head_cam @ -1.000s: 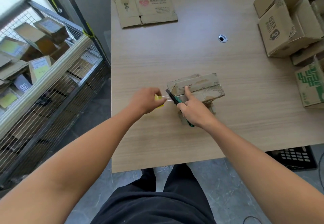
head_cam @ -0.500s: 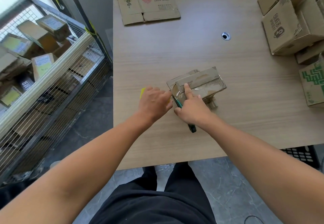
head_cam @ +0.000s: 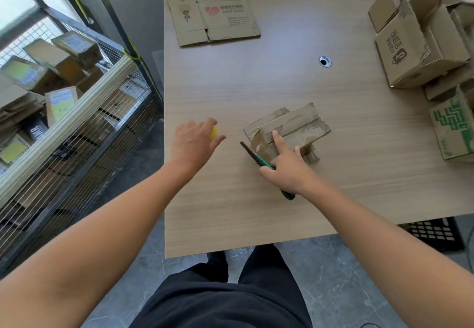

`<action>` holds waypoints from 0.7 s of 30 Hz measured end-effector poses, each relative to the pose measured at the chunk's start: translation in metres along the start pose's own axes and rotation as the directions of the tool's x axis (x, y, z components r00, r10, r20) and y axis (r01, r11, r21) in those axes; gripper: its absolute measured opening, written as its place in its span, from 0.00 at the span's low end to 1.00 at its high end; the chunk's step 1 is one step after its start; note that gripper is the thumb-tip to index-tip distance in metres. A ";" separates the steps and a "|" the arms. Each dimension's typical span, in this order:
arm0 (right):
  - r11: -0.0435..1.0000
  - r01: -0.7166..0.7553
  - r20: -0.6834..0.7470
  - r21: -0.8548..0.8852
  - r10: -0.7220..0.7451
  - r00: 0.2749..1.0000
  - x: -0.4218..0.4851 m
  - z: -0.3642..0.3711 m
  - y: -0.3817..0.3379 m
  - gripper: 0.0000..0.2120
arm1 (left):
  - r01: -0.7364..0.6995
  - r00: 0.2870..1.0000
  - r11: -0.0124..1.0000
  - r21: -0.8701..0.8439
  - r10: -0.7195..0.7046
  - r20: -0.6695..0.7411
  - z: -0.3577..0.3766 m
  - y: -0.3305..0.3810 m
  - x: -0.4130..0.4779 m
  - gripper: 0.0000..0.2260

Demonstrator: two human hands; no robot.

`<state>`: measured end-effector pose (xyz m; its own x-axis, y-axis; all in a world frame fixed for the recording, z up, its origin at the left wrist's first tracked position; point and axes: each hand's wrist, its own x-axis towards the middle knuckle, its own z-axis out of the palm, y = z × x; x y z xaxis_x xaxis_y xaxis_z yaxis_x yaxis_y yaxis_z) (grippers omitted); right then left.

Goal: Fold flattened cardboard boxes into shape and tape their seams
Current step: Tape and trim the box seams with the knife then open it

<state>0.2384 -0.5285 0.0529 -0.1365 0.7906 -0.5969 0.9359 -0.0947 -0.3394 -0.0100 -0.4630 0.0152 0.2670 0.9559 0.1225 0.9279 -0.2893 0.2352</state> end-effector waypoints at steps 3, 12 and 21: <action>0.956 0.168 -0.188 0.240 -0.124 0.974 -0.010 0.010 0.015 0.23 | -0.075 0.994 0.997 -0.015 0.076 0.072 0.019 0.002 -0.009 0.19; 0.784 0.346 -0.738 0.515 0.200 0.645 0.004 0.030 0.020 0.14 | -0.124 0.955 0.991 0.049 0.106 0.278 0.070 0.013 -0.026 0.22; 0.909 0.315 -0.745 0.274 -0.007 0.667 0.031 0.029 0.051 0.22 | -0.297 0.955 0.854 -0.426 0.264 -0.136 0.034 0.055 0.053 0.22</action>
<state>0.2729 -0.5268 -0.0039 0.1448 0.9787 0.1457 0.7189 -0.0029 -0.6951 0.0640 -0.4265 0.0020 0.4648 0.8292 0.3104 0.6023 -0.5531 0.5756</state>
